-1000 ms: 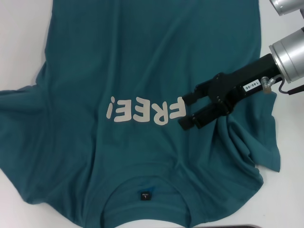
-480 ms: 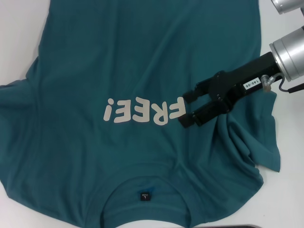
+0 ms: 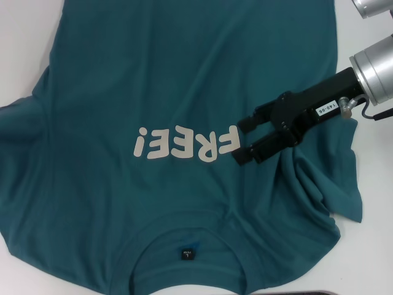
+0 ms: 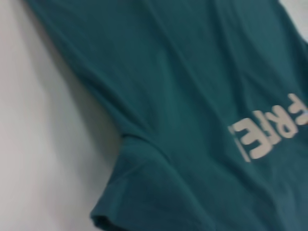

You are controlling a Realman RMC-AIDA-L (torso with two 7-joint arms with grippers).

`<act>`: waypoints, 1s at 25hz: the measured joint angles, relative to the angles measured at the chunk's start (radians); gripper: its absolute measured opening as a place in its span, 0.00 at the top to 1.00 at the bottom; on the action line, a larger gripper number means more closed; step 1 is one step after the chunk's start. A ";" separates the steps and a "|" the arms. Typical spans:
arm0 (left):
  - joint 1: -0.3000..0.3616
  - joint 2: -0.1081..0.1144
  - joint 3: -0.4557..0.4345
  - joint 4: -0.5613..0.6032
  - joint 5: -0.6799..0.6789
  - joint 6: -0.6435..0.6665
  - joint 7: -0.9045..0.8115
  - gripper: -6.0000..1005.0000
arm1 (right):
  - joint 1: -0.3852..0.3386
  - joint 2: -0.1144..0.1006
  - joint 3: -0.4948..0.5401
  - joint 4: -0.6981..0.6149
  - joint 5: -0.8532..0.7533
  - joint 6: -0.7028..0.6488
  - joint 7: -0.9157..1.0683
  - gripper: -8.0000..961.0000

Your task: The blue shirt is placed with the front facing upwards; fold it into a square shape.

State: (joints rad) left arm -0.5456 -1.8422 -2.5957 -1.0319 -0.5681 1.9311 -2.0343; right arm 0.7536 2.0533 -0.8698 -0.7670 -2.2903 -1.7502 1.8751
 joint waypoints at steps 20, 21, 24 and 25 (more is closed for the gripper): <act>-0.097 -0.032 0.036 0.011 -0.004 0.109 -0.052 0.99 | -0.007 -0.013 0.018 -0.002 0.003 0.000 -0.014 0.03; -0.100 -0.032 0.042 0.011 -0.005 0.110 -0.057 0.99 | -0.007 -0.014 0.020 -0.003 0.003 0.002 -0.014 0.03; -0.108 -0.034 0.060 0.013 -0.017 0.115 -0.079 0.99 | -0.007 -0.018 0.024 -0.005 -0.001 0.012 -0.014 0.03; -0.110 -0.035 0.072 0.013 -0.031 0.116 -0.090 0.99 | -0.007 -0.019 0.026 -0.005 -0.002 0.015 -0.014 0.03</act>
State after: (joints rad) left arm -0.6555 -1.8768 -2.5234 -1.0186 -0.5988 2.0471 -2.1245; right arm 0.7470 2.0343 -0.8438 -0.7722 -2.2928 -1.7354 1.8608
